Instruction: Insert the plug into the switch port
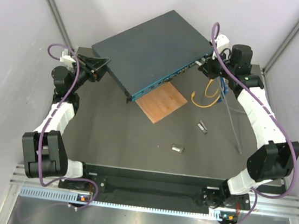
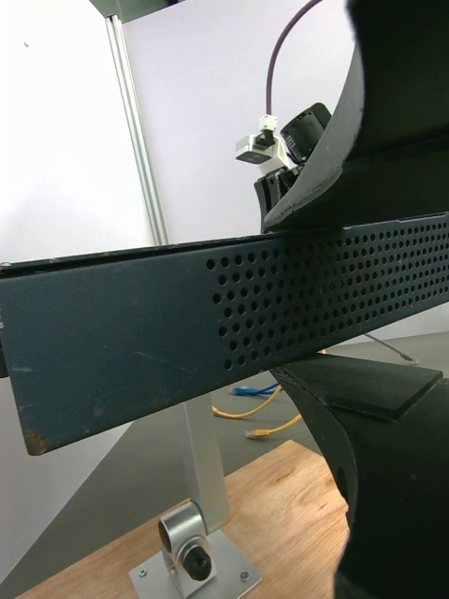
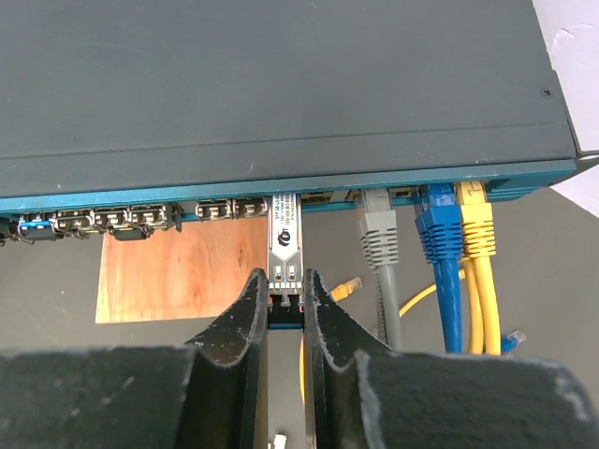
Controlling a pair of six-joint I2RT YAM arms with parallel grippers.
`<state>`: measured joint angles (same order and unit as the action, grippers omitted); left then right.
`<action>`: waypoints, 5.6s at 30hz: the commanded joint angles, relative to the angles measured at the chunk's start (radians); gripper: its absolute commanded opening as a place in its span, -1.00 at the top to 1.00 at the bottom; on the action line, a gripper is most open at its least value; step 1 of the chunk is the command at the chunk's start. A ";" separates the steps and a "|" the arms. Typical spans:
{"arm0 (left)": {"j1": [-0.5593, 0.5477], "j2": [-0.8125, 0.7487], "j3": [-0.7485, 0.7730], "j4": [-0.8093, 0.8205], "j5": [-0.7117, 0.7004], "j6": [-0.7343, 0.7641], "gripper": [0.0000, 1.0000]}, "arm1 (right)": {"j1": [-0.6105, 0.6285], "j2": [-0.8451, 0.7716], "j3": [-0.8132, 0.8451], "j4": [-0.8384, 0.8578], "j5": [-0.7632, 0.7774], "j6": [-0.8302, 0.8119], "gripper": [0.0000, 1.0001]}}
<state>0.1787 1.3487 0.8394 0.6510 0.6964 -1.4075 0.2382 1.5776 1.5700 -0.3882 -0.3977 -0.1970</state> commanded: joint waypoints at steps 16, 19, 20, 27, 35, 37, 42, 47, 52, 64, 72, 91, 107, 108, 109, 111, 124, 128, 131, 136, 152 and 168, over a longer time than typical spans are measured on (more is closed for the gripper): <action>-0.018 -0.003 0.032 0.076 0.014 0.061 1.00 | -0.002 -0.007 -0.048 0.327 -0.127 0.039 0.99; -0.016 -0.006 0.029 0.076 0.011 0.062 1.00 | -0.004 0.005 -0.039 0.336 -0.136 0.038 1.00; -0.016 -0.006 0.027 0.075 0.012 0.062 1.00 | -0.004 0.009 -0.038 0.339 -0.138 0.039 1.00; -0.016 -0.002 0.027 0.072 0.011 0.067 1.00 | -0.002 0.033 -0.042 0.380 -0.151 0.065 0.94; -0.015 0.001 0.032 0.065 0.012 0.074 1.00 | -0.002 0.018 -0.045 0.346 -0.139 0.028 0.41; -0.016 0.000 0.032 0.064 0.011 0.076 1.00 | -0.008 -0.002 -0.050 0.302 -0.132 -0.011 0.32; -0.016 -0.003 0.035 0.059 0.012 0.076 1.00 | -0.048 -0.059 -0.091 0.229 -0.133 -0.035 -0.17; -0.016 -0.003 0.040 0.055 0.018 0.077 1.00 | -0.082 -0.093 -0.094 0.158 -0.162 -0.062 -0.40; -0.016 -0.003 0.040 0.058 0.017 0.077 1.00 | -0.092 -0.099 -0.056 0.086 -0.159 -0.078 -0.40; -0.018 0.000 0.044 0.059 0.018 0.081 1.00 | -0.088 0.027 0.150 -0.092 -0.130 -0.036 0.32; -0.018 0.006 0.046 0.059 0.017 0.081 1.00 | -0.066 0.059 0.189 -0.156 -0.096 -0.079 0.38; -0.016 0.009 0.049 0.067 0.014 0.077 1.00 | -0.024 0.108 0.219 -0.129 -0.059 -0.078 0.39; -0.016 0.012 0.041 0.070 0.014 0.077 1.00 | 0.003 0.176 0.303 -0.092 -0.063 -0.038 0.38; -0.018 0.012 0.041 0.070 0.014 0.077 1.00 | 0.003 0.180 0.306 -0.087 -0.063 -0.036 0.38; -0.016 0.012 0.041 0.068 0.015 0.079 1.00 | 0.006 0.183 0.309 -0.084 -0.064 -0.035 0.38; -0.018 0.010 0.040 0.067 0.015 0.081 1.00 | 0.012 0.191 0.317 -0.071 -0.059 -0.029 0.37; -0.016 0.013 0.038 0.062 0.023 0.090 1.00 | 0.027 0.199 0.283 0.078 -0.041 0.039 0.35; -0.018 0.018 0.038 0.059 0.025 0.093 1.00 | 0.032 0.203 0.278 0.120 -0.038 0.056 0.35; -0.018 0.020 0.040 0.056 0.026 0.096 1.00 | 0.035 0.206 0.280 0.143 -0.041 0.068 0.36; -0.016 0.023 0.043 0.044 0.031 0.113 1.00 | 0.046 0.220 0.294 0.175 -0.059 0.071 0.35; -0.018 0.046 0.087 -0.010 0.045 0.165 1.00 | 0.082 0.240 0.315 0.252 -0.066 -0.028 0.49; -0.015 0.014 0.109 -0.042 0.049 0.199 0.57 | 0.049 0.081 0.119 0.164 -0.116 -0.082 0.38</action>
<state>0.1940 1.3716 0.9085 0.5499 0.7715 -1.3384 0.2470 1.7199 1.7176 -0.4461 -0.4141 -0.2718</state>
